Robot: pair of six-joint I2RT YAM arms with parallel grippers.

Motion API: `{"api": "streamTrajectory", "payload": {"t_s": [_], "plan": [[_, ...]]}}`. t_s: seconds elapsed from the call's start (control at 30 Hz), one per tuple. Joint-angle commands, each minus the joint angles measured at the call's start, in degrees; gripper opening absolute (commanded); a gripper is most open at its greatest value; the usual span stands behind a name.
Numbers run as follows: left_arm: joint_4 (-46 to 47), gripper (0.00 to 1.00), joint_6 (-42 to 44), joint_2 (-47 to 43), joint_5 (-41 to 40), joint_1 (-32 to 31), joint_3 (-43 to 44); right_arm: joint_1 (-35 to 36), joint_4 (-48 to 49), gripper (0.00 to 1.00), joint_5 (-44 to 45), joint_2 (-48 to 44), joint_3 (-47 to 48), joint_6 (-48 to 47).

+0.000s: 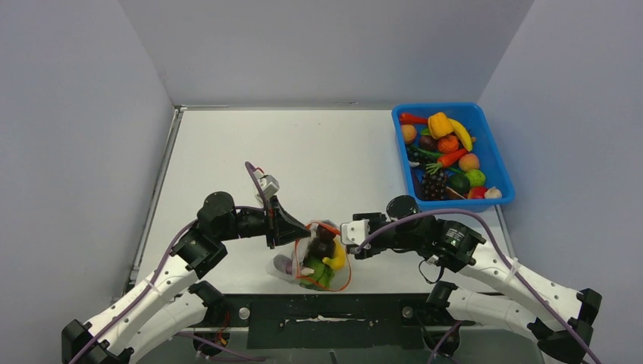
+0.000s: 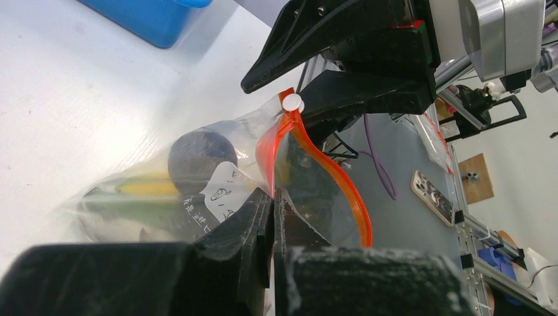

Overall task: Place the food in the zip-top bag and seal the zipper
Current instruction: Zip the zipper food storage bag at the center of the board.

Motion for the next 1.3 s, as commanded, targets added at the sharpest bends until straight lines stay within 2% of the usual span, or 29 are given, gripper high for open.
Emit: {"api": "streamTrajectory", "payload": {"t_s": [0.0, 0.1, 0.13, 0.17, 0.2, 0.3, 0.33, 0.4, 0.53, 0.73, 0.9, 1.13, 1.27], "plan": [[4.1, 0.0, 1.7, -0.8, 0.9, -0.2, 3.7, 0.5, 4.6, 0.37, -3.1, 0.8, 0.7, -2.1], [3.6, 0.0, 2.4, -0.3, -0.3, -0.2, 3.7, 0.5, 4.2, 0.08, -4.6, 1.0, 1.3, -3.5], [3.0, 0.0, 2.6, -0.2, -0.8, -0.2, 4.9, 0.6, 4.1, 0.01, -4.7, 0.8, 1.3, -3.7], [1.9, 0.0, 3.2, -0.2, -1.9, -0.2, 5.6, 0.5, 4.3, 0.0, -4.6, 0.6, 1.0, -3.8], [0.2, 0.05, 4.1, -0.2, -3.4, -0.2, 6.3, 0.5, 4.9, 0.0, -4.1, 0.1, 0.7, -3.5], [-6.6, 0.32, 8.2, -0.8, -10.0, -0.3, 9.5, 0.2, 6.7, 0.0, -2.0, -0.8, 0.1, 2.4], [-8.5, 0.39, 9.8, -1.1, -12.0, -0.2, 10.6, 0.1, 7.1, 0.0, -1.5, -0.7, 0.3, 4.7], [-11.6, 0.45, 13.1, -1.7, -15.2, -0.2, 12.7, -0.4, 7.1, 0.0, -1.4, 0.1, 1.1, 9.2], [-14.9, 0.5, 18.7, -2.0, -17.0, -0.2, 15.3, -0.6, 6.0, 0.0, -2.5, 1.4, 2.2, 12.2], [-16.7, 0.51, 24.5, -0.2, -14.2, -0.2, 15.7, -3.9, 7.3, 0.0, -3.7, 2.3, 3.1, 14.2], [-11.3, 0.51, 31.0, 0.5, -2.4, -0.2, 12.2, -7.7, 8.9, 0.0, -2.2, 4.0, 5.3, 19.4], [-2.9, 0.6, 31.7, 4.4, 0.7, -0.2, 14.3, -8.4, 10.4, 0.0, -4.9, 6.5, 6.0, 23.6], [0.7, 0.64, 30.8, 3.7, 1.5, -0.2, 12.1, -8.9, 9.0, 0.0, -3.2, 9.2, 8.6, 24.4]]}}
